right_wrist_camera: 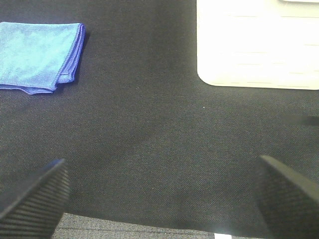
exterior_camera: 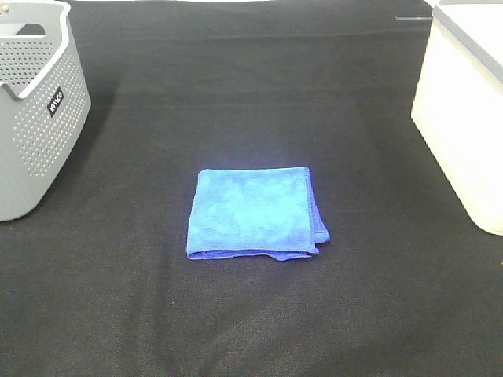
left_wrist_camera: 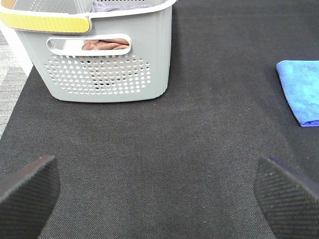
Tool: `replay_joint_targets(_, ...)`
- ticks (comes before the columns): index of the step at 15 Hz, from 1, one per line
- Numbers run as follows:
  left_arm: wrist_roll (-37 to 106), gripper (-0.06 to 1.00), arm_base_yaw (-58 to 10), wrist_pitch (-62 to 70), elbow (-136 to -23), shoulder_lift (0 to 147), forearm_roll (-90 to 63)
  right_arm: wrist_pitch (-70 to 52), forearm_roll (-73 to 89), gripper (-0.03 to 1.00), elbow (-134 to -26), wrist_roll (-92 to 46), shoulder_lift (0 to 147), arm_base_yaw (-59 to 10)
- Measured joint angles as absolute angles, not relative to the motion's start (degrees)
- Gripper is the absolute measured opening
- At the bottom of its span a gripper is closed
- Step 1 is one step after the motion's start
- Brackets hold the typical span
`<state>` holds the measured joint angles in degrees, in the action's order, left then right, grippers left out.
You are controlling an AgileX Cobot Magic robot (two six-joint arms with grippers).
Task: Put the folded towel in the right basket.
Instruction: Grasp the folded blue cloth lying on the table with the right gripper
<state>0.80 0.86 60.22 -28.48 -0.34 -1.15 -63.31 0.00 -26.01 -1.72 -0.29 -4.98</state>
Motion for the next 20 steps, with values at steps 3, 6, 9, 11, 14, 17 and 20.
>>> replay_joint_targets(3, 0.8, 0.99, 0.9, 60.2, -28.5, -0.3, -1.1, -63.3, 0.0, 0.97, -26.0, -1.7, -0.3, -5.0)
replay_joint_targets(6, 0.8, 0.99, 0.9, 60.2, -28.5, -0.3, -1.1, -63.3, 0.0, 0.97, -26.0, -1.7, -0.3, -5.0)
replay_joint_targets(9, 0.8, 0.99, 0.9, 60.2, -28.5, -0.3, -1.1, -63.3, 0.0, 0.97, -26.0, -1.7, -0.3, -5.0)
replay_joint_targets(11, 0.8, 0.99, 0.9, 60.2, -28.5, -0.3, -1.1, -63.3, 0.0, 0.97, -26.0, -1.7, 0.4, -5.0)
replay_joint_targets(14, 0.8, 0.99, 0.9, 60.2, -28.5, -0.3, -1.1, -67.6, 1.6, 0.97, -34.9, -1.7, 22.0, -5.0)
replay_joint_targets(17, 0.8, 0.99, 0.9, 60.2, -28.5, -0.3, -1.1, -69.6, 4.9, 0.97, -50.5, -1.7, 44.7, -5.0)
replay_joint_targets(20, 0.8, 0.99, 0.9, 60.2, -28.5, -0.3, -1.1, -69.4, 6.6, 0.97, -62.3, -1.8, 60.8, -5.0)
